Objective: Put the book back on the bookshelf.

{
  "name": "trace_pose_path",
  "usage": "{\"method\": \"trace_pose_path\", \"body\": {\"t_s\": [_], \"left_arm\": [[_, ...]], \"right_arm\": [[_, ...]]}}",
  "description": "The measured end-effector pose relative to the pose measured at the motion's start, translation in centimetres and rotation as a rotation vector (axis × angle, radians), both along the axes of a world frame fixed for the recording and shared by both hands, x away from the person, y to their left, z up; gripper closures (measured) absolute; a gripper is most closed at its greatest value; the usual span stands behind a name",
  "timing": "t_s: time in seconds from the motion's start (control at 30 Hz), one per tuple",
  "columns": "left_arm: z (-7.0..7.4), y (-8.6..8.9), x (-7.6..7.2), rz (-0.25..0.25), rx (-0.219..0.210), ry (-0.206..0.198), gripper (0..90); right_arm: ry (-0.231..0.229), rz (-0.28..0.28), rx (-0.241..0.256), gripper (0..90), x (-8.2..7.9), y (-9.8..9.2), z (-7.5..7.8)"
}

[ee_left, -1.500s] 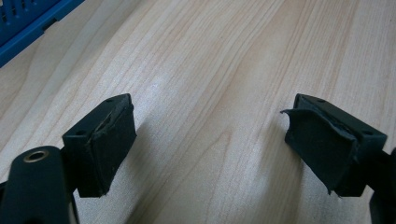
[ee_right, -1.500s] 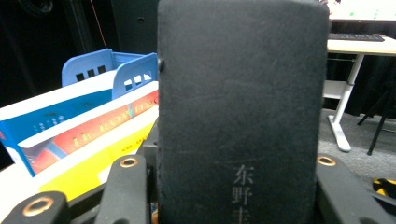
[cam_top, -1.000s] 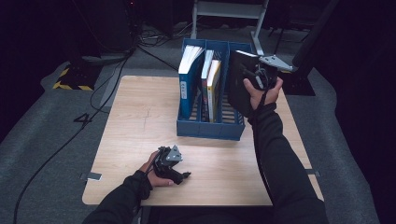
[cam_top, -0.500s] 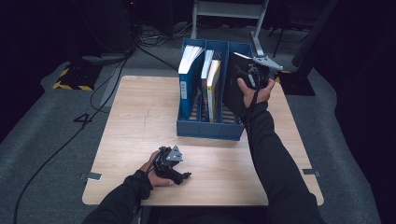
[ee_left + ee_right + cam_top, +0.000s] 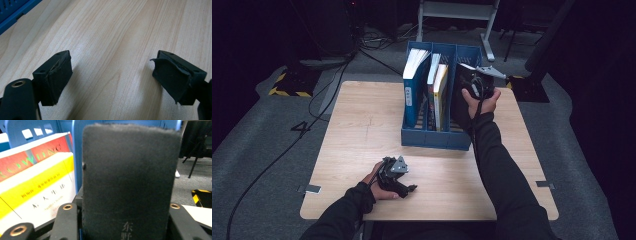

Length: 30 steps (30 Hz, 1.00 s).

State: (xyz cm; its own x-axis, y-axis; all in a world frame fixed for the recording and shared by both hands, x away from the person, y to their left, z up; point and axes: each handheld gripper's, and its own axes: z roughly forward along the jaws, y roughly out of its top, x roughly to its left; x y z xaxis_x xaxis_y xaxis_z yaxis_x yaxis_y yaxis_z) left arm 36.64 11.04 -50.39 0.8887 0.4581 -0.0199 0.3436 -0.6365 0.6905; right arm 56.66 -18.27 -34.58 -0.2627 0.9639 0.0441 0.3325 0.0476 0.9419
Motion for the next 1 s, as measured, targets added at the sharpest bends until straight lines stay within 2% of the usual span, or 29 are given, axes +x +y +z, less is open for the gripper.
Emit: {"method": "trace_pose_path", "body": {"t_s": [0.3, 0.5, 0.8, 1.0], "left_arm": [[0.0, 0.0, 0.0, -0.003, 0.0, 0.001, 15.5], [0.0, 0.0, 0.0, -0.004, 0.001, 0.0, 15.4], [0.0, 0.0, 0.0, 0.0, 0.0, 0.003, 15.5], [0.0, -0.1, 0.0, 0.0, 0.0, 0.0, 15.5]], "right_arm": [[0.029, 0.007, -0.022, 52.3, 0.0, 0.0, -0.9], [0.031, 0.011, -0.033, 52.0, -0.3, 0.1, -1.1], [0.048, 0.044, -0.08, 50.9, -1.7, -0.2, -1.0], [0.073, 0.081, -0.056, 50.5, -2.8, -1.1, -1.0]]}}
